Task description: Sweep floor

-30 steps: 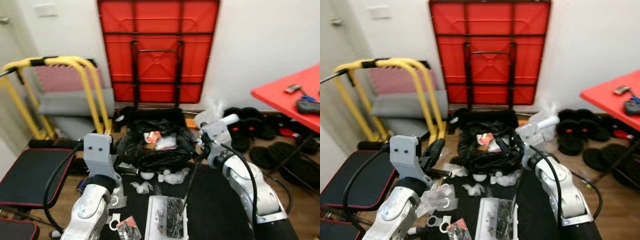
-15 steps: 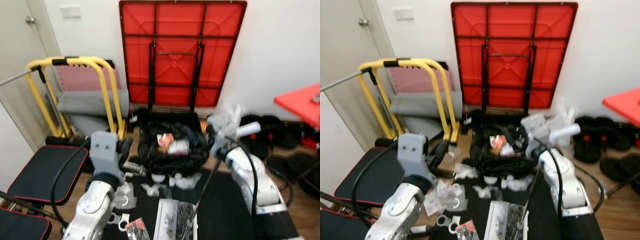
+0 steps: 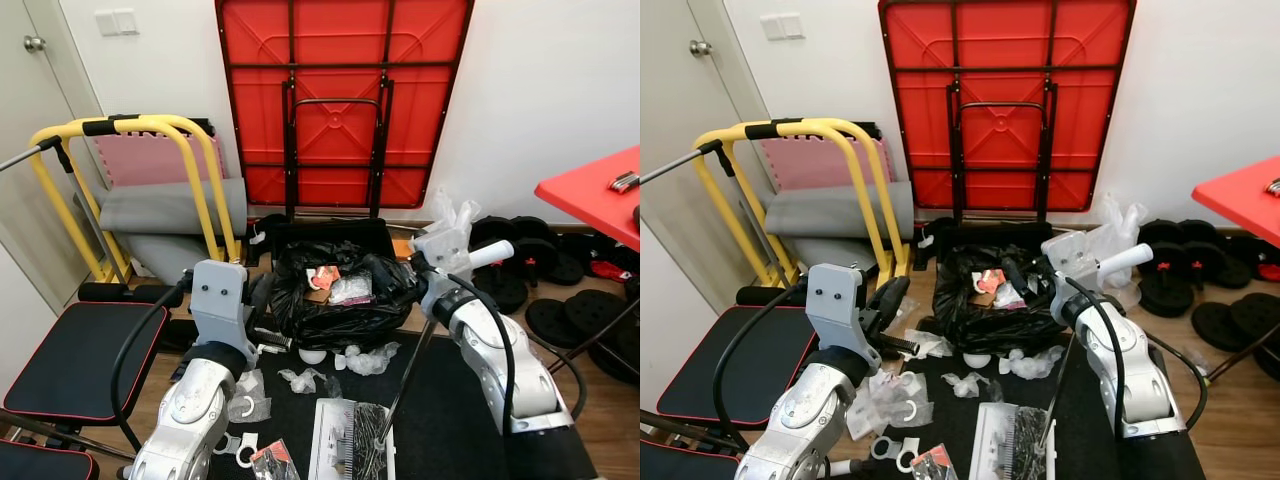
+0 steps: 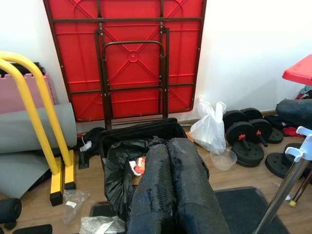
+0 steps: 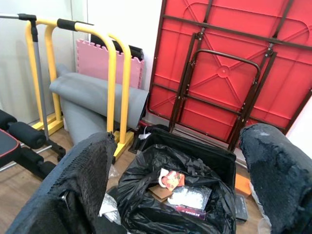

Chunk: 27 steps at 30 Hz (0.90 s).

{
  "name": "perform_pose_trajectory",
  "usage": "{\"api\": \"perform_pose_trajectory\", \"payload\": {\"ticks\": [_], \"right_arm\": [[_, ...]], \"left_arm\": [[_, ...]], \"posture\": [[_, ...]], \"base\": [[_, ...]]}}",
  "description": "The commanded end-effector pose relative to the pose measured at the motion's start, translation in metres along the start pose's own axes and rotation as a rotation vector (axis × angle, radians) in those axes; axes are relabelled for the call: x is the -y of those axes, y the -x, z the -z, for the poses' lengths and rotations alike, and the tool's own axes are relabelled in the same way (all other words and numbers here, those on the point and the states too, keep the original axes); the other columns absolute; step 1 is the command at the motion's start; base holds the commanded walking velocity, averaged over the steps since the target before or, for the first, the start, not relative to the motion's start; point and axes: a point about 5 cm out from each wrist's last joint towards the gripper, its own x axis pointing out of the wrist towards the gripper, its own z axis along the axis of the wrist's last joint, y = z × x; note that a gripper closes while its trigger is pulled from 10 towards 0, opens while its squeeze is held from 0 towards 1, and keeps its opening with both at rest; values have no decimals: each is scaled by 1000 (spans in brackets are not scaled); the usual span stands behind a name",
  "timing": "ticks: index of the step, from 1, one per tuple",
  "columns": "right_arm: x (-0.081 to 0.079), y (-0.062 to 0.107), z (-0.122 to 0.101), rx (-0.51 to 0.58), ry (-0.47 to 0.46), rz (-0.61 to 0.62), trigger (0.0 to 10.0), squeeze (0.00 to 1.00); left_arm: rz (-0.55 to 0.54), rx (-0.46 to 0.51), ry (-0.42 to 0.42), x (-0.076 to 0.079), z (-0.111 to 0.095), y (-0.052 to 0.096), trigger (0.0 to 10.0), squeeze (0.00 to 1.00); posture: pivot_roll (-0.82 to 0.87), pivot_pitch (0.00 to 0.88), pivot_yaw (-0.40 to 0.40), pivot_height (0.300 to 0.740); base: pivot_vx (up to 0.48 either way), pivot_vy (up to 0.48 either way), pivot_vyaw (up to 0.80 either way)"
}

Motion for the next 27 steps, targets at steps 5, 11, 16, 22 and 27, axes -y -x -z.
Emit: {"api": "perform_pose_trajectory", "payload": {"ticks": [5, 11, 16, 22, 27], "right_arm": [[-3, 0, -4, 31, -15, -9, 10000, 0], [2, 1, -8, 45, -29, 22, 10000, 0], [-1, 1, -12, 76, -53, 3, 10000, 0], [-10, 0, -10, 63, -82, -1, 10000, 0], [-16, -1, -8, 52, -73, 8, 10000, 0]], "left_arm": [[58, -12, -8, -1, 3, 3, 10000, 0], [44, -28, -19, -4, 6, 9, 10000, 0], [49, -31, -14, -3, 7, 10, 10000, 0], [67, -31, -15, -2, 5, 10, 10000, 0], [81, 14, 32, -4, -5, 10, 10000, 0]], "posture": [[-94, 0, -40, 740], [-88, 0, -47, 740], [-95, 0, -43, 740], [-91, 0, -35, 740], [-88, 0, -31, 740]], "base": [[276, 0, 800], [276, 0, 308], [272, 0, 160], [218, 0, 0], [0, 0, 0]]}}
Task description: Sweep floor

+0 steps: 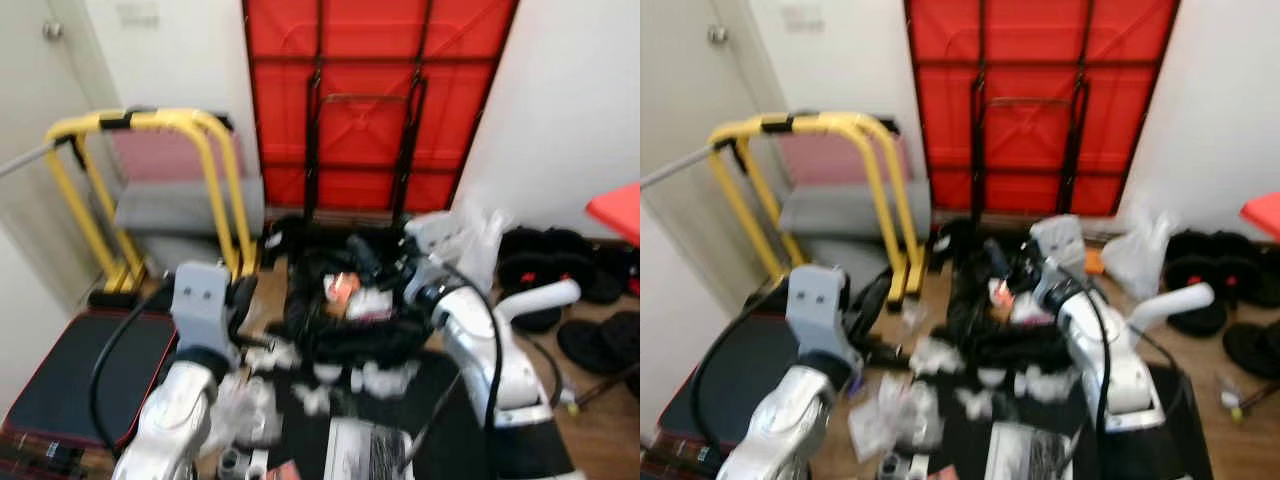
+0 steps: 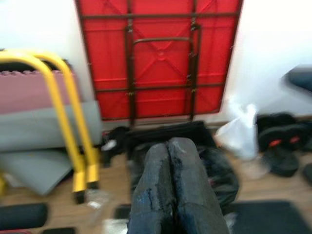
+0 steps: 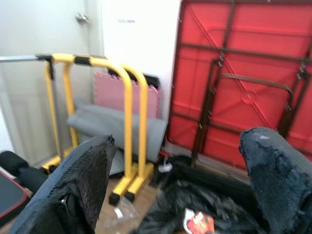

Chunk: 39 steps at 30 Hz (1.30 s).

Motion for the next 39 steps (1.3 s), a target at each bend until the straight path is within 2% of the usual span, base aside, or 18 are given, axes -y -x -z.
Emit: {"api": "perform_pose_trajectory", "payload": {"ticks": [1, 6, 7, 10, 15, 18, 19, 24, 25, 31, 39], "right_arm": [[-5, -3, -1, -9, 33, 1, 10000, 0], [-12, -4, -2, 4, 37, -37, 10000, 0], [-14, -4, -4, 12, 37, -60, 10000, 0], [-14, -1, -3, 6, 52, -63, 10000, 0], [4, 3, 8, -64, 113, 38, 10000, 0], [6, 4, 12, -80, 111, 37, 10000, 0], [6, 5, 13, -86, 101, 30, 10000, 0], [8, 4, 17, -106, 99, 32, 10000, 0], [12, 4, 20, -122, 109, 43, 10000, 0], [23, 4, 26, -154, 103, 72, 10000, 0], [26, 5, 28, -164, 93, 92, 10000, 0]], "left_arm": [[32, 30, 21, -4, -9, 1, 10000, 0], [43, 1, -4, -2, -2, 2, 10000, 0], [45, -23, -30, -2, 3, 4, 10000, 0], [60, -60, -40, 2, 14, 7, 10000, 0], [79, -64, -23, 1, 16, 5, 10000, 0], [69, -61, -2, -2, 16, 6, 10000, 0], [69, -57, 6, -2, 15, 7, 0, 0], [76, -54, 5, -1, 14, 7, 0, 0], [87, -61, -3, 0, 15, 7, 10000, 0], [102, -69, -28, 2, 16, 7, 10000, 0], [113, -71, -42, 3, 16, 6, 10000, 0]], "posture": [[-84, 0, -33, 740], [-87, 0, -33, 730], [-89, 0, -34, 725], [-102, 0, -30, 715], [-113, 0, -22, 690], [-110, 0, -27, 680], [-111, 0, -29, 675], [-107, 0, -36, 665], [-106, 0, -39, 660], [-106, 0, -45, 640], [-107, 0, -42, 625]], "base": [[0, 0, 0], [0, 0, 0], [0, 0, 0], [0, 0, 0], [0, 0, 0], [0, 0, 0], [0, 0, 0], [0, 0, 0], [0, 0, 0], [0, 0, 0], [0, 0, 0]]}}
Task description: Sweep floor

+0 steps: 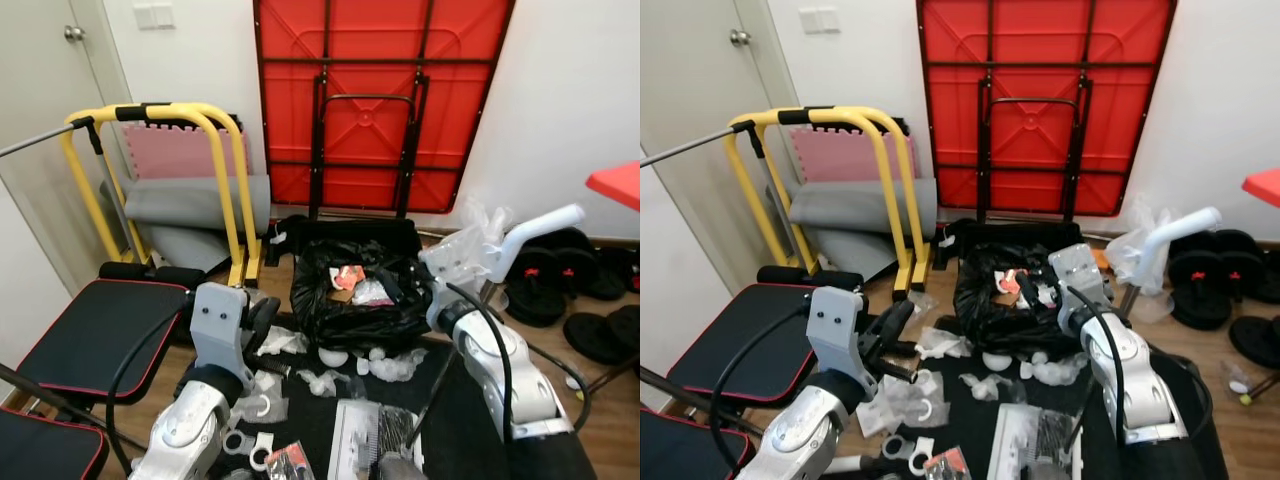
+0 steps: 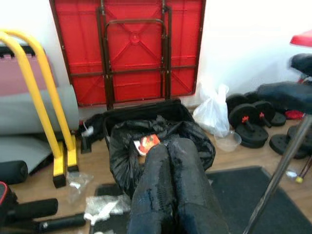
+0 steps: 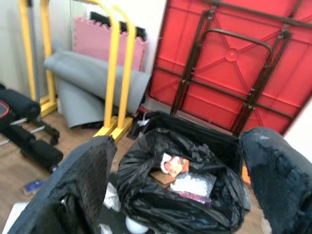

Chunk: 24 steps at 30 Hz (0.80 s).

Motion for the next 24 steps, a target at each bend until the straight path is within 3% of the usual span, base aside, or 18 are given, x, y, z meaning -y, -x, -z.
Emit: {"api": "perform_pose_trajectory", "payload": {"ticks": [1, 16, 24], "right_arm": [[1, -2, 3, -25, -8, 18, 10000, 0], [34, 5, 29, -142, 3, 242, 10000, 0], [40, 11, 40, -171, -37, 284, 10000, 0]], "left_arm": [[42, -39, -6, 3, 7, 2, 10000, 0], [63, -50, -25, 5, 6, 4, 10000, 0], [71, -52, -25, 5, 6, 5, 10000, 0]], "posture": [[-104, 0, -41, 620], [-95, 0, -28, 580], [-97, 2, -25, 560]], "base": [[0, 0, 0], [0, 0, 0], [0, 0, 0]]}}
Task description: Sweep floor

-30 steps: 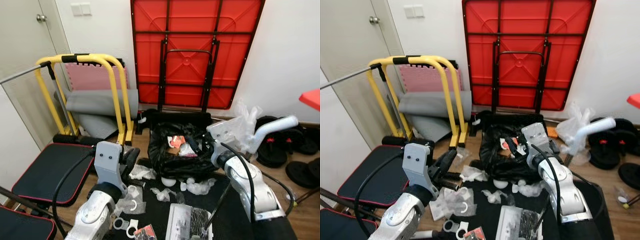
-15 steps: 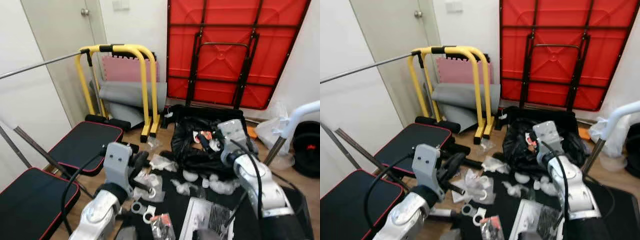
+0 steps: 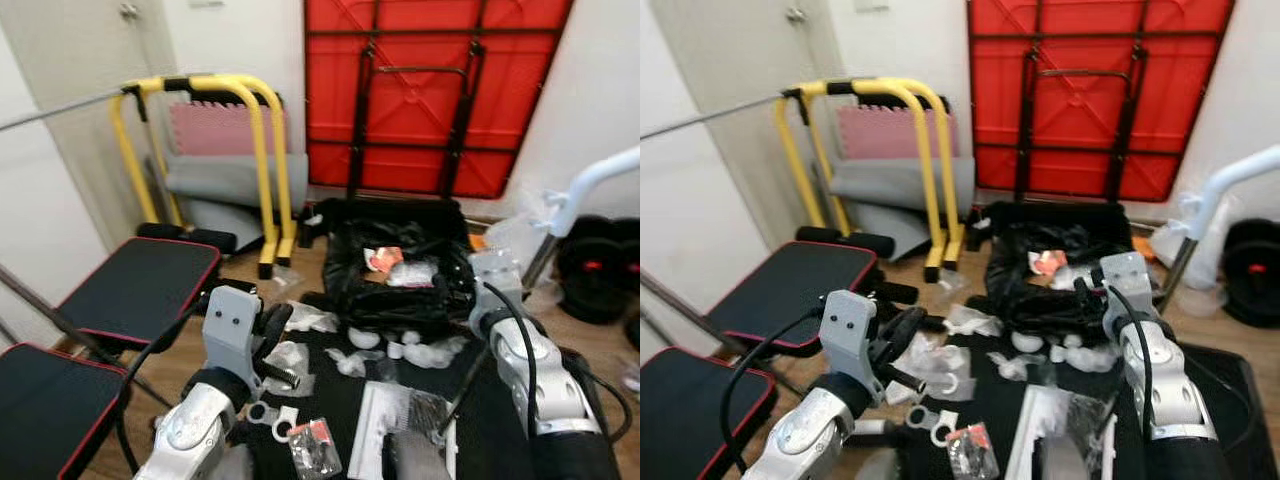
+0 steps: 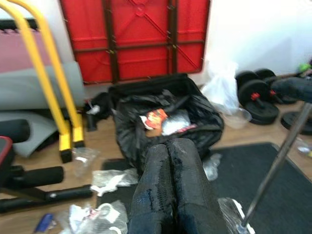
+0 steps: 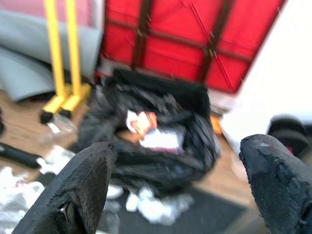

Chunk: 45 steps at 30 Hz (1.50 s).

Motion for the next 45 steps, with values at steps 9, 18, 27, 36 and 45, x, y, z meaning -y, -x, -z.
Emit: {"api": "perform_pose_trajectory", "payload": {"ticks": [9, 18, 27, 36, 45], "right_arm": [[9, 2, 21, -54, -42, 45, 10000, 0], [15, 3, 35, -99, -30, 58, 10000, 0], [17, 1, 37, -102, -36, 70, 10000, 0], [21, -8, 35, -88, -63, 86, 10000, 0], [23, -18, 33, -78, -94, 92, 10000, 0]], "left_arm": [[54, -6, -9, 2, 0, -1, 10000, 0], [54, -3, -5, 2, 0, -2, 10000, 0], [54, -1, -3, 2, -1, -2, 10000, 0], [56, 0, -2, 3, -1, -1, 10000, 0], [54, 2, -2, 4, -2, 0, 10000, 0]], "posture": [[-103, 7, -25, 520], [-107, 9, -31, 500], [-107, 12, -32, 485], [-93, 18, -40, 465], [-85, 29, -38, 445]], "base": [[0, 0, 0], [0, 0, 0], [0, 0, 0], [0, 0, 0], [0, 0, 0]]}}
